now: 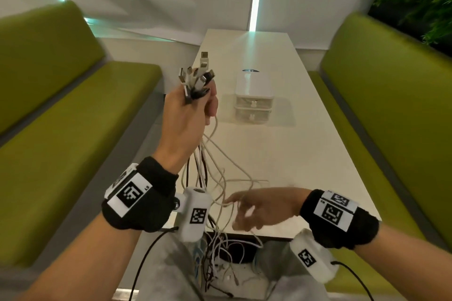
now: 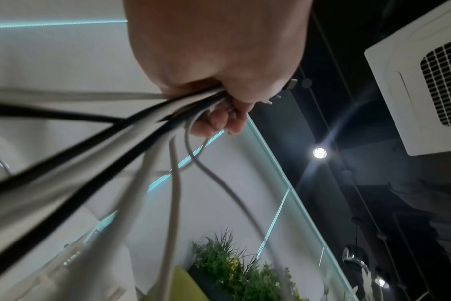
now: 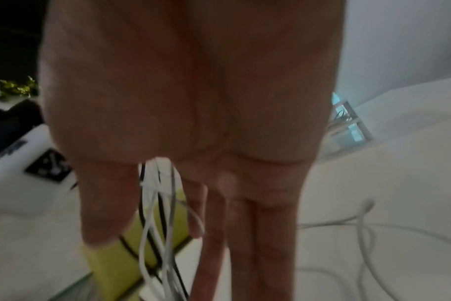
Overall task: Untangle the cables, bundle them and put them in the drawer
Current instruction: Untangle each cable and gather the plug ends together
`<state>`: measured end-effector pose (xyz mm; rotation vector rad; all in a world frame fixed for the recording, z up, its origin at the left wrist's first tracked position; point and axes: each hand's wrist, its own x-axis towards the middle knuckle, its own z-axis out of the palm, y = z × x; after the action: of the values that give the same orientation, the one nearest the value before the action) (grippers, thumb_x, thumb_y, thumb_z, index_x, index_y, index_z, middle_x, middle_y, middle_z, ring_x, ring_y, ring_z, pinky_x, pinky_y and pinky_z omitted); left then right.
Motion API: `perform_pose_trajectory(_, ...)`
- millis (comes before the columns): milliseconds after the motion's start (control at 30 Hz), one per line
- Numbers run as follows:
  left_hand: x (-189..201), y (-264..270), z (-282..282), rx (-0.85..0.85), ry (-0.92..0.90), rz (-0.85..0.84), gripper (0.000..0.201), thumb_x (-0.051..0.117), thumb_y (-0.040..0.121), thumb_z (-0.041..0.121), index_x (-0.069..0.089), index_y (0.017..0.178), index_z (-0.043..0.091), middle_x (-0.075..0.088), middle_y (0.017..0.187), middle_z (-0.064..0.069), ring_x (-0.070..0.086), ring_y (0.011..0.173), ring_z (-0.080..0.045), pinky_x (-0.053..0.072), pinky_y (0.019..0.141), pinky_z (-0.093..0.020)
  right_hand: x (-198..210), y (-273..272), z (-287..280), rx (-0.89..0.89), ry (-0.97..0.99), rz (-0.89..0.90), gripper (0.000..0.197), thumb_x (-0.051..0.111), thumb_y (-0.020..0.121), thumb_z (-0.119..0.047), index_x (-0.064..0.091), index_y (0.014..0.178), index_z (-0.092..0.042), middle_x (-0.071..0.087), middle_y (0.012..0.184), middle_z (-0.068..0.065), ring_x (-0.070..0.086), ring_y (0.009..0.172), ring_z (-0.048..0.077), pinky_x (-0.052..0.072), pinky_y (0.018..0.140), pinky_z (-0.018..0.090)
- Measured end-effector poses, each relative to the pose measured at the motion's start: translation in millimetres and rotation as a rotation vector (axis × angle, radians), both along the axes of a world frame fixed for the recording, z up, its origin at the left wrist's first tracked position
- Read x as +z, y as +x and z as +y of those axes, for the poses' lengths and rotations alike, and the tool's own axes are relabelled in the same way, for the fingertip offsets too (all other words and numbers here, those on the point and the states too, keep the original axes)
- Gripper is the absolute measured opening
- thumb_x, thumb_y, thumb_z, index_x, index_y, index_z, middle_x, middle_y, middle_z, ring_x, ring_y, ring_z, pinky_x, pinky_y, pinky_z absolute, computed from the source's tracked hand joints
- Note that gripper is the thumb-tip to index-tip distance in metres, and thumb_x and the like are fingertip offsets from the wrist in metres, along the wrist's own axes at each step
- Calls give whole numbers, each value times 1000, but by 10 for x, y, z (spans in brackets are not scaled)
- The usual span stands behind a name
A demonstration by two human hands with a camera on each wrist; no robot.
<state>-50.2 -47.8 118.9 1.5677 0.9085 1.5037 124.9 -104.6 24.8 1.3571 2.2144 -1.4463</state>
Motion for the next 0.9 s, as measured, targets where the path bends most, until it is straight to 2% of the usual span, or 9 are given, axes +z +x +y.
perform_pose_trajectory(100, 54, 24, -70, -108, -80, -80, 29, 41, 103, 14, 53, 77, 18, 45, 57, 5, 34, 45, -8, 28, 41, -19, -134, -33, -59, 34, 149, -230, 58, 56, 93, -45, 34, 145, -31, 59, 133, -12, 52, 121, 13, 37, 108, 38)
perform_pose_trajectory(200, 51, 50, -126, -181, -106, -100, 28, 43, 103, 16, 55, 78, 17, 45, 56, 10, 33, 45, -3, 26, 40, -13, -83, -39, -14, -96, 237, -123, 67, 65, 90, -38, 30, 147, -33, 59, 130, -9, 58, 115, 11, 43, 103, 32)
perform_pose_trajectory(300, 50, 79, -166, -240, -84, -76, 34, 43, 103, 16, 55, 71, 21, 44, 55, 3, 33, 47, -6, 25, 42, -14, 20, -66, 17, -111, 269, 10, 33, 64, 91, -28, 61, 124, -20, 53, 134, -17, 61, 99, -6, 47, 92, 22)
perform_pose_trajectory(367, 61, 88, -184, -224, -57, -71, 34, 42, 102, 10, 53, 71, 17, 47, 55, -5, 38, 45, -6, 27, 43, -12, 32, -130, -75, -11, 200, -46, 24, 58, 94, -19, 66, 116, -13, 56, 136, -13, 62, 110, 7, 46, 99, 31)
perform_pose_trajectory(467, 72, 86, -206, -172, -15, -33, 32, 42, 101, 6, 52, 71, 12, 53, 54, -11, 41, 41, -4, 29, 44, -10, -40, -126, -170, 206, 161, -340, 52, 58, 94, -18, 44, 143, -27, 55, 139, -7, 50, 126, 15, 38, 109, 35)
perform_pose_trajectory(567, 42, 55, -226, -169, -29, -12, 33, 42, 101, 4, 54, 71, 12, 57, 56, -17, 41, 40, -3, 29, 44, -9, 33, 31, -34, -1, 349, -344, 51, 46, 92, -2, 50, 137, -27, 63, 126, -6, 58, 113, 14, 45, 102, 30)
perform_pose_trajectory(667, 3, 61, -237, -176, -65, 106, 33, 43, 99, 2, 55, 69, 12, 58, 54, -12, 48, 46, -6, 31, 46, -7, 97, 118, 169, -331, 537, -160, 39, 45, 91, -3, 64, 117, -24, 68, 103, -9, 63, 94, 11, 51, 83, 24)
perform_pose_trajectory(733, -33, 86, -223, -189, -87, 206, 33, 45, 95, -2, 56, 67, 13, 58, 54, -4, 53, 54, -13, 31, 47, -9, 188, 60, 243, -590, 493, 173, 22, 50, 97, -12, 68, 109, -16, 67, 95, -7, 62, 84, 11, 47, 68, 19)
perform_pose_trajectory(900, -18, 58, -204, -95, -37, 326, 38, 45, 90, -4, 56, 69, 25, 63, 55, 5, 52, 60, -7, 35, 57, -15, 592, 41, 184, -883, 405, 689, 25, 39, 105, -19, 56, 123, -13, 70, 92, 22, 69, 66, 32, 57, 61, 38)
